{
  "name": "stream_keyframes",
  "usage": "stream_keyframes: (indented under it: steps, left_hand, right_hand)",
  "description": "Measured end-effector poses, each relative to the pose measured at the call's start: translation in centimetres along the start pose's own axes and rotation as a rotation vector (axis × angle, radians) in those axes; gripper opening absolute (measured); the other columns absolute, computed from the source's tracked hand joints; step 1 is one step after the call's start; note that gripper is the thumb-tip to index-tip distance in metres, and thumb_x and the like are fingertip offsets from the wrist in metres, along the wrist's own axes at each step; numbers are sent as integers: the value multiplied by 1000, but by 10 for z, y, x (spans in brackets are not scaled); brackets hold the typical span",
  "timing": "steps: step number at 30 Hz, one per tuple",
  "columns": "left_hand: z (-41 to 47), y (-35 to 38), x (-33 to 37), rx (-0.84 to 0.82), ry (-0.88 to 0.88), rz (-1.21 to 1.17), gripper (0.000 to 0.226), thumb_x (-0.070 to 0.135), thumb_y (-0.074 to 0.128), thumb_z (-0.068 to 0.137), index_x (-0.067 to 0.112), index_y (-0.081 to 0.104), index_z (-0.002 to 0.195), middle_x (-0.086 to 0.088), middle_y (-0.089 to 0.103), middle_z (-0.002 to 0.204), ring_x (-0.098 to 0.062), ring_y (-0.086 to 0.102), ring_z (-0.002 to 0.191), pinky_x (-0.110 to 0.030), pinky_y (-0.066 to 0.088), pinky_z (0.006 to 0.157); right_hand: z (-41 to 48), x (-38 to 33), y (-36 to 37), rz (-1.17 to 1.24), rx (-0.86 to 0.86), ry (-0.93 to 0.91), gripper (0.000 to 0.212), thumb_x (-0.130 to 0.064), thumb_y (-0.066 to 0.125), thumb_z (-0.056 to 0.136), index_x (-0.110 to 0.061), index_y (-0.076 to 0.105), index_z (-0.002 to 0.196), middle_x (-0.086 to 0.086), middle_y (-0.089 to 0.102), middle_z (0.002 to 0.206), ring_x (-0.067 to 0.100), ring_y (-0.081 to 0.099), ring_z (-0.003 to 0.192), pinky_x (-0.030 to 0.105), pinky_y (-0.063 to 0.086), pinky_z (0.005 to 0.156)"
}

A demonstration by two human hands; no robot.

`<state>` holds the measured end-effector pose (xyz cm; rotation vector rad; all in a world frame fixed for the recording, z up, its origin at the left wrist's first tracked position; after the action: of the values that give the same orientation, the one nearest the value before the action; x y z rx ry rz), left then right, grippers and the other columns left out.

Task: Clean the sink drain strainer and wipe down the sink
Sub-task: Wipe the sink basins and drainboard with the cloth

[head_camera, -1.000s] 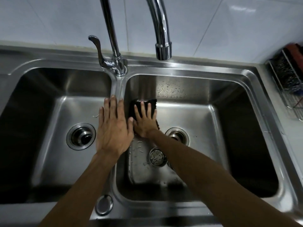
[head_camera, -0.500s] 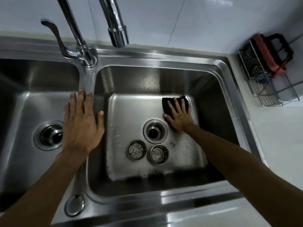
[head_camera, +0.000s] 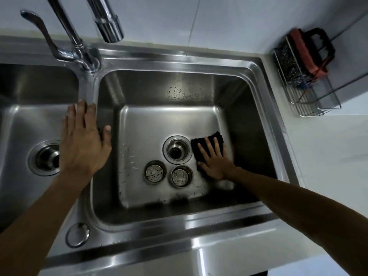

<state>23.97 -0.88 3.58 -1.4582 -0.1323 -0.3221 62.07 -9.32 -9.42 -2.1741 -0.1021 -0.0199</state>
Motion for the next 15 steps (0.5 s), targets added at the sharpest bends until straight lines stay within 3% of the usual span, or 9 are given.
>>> stream_keyframes:
  steps: [4, 8, 15]
  left_hand:
    - [0, -5, 3, -8, -2, -19, 71, 44, 28, 97, 0, 25, 153, -25, 20, 161, -42, 16, 150, -54, 14, 122]
    - [0, -6, 3, -26, 4, -21, 70, 44, 30, 99, 1, 22, 154, -24, 18, 162, -41, 14, 151, -53, 13, 122]
    - [0, -8, 4, -19, 2, -14, 70, 44, 30, 98, 1, 24, 153, -25, 20, 161, -42, 14, 150, -54, 13, 122]
  right_hand:
    - [-26, 1, 14, -56, -166, -24, 85, -72, 21, 95, -28, -21, 154, 10, -36, 158, 41, -33, 143, 63, -13, 116]
    - [-31, -4, 13, -81, -376, -4, 103, -81, 32, 86, -30, -34, 147, 7, -58, 136, 39, -47, 131, 64, -16, 114]
    - [-37, -18, 15, 14, -346, 90, 111, -92, 29, 76, -35, -35, 146, 4, -59, 135, 42, -45, 135, 73, -8, 111]
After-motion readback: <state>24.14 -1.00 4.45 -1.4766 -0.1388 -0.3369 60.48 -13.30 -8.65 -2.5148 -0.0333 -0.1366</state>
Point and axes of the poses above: each hand's wrist, its own z-axis towards the middle knuckle, its own y-axis out of the palm, x = y × z, the point moved 1 cm from there along z, towards the middle knuckle
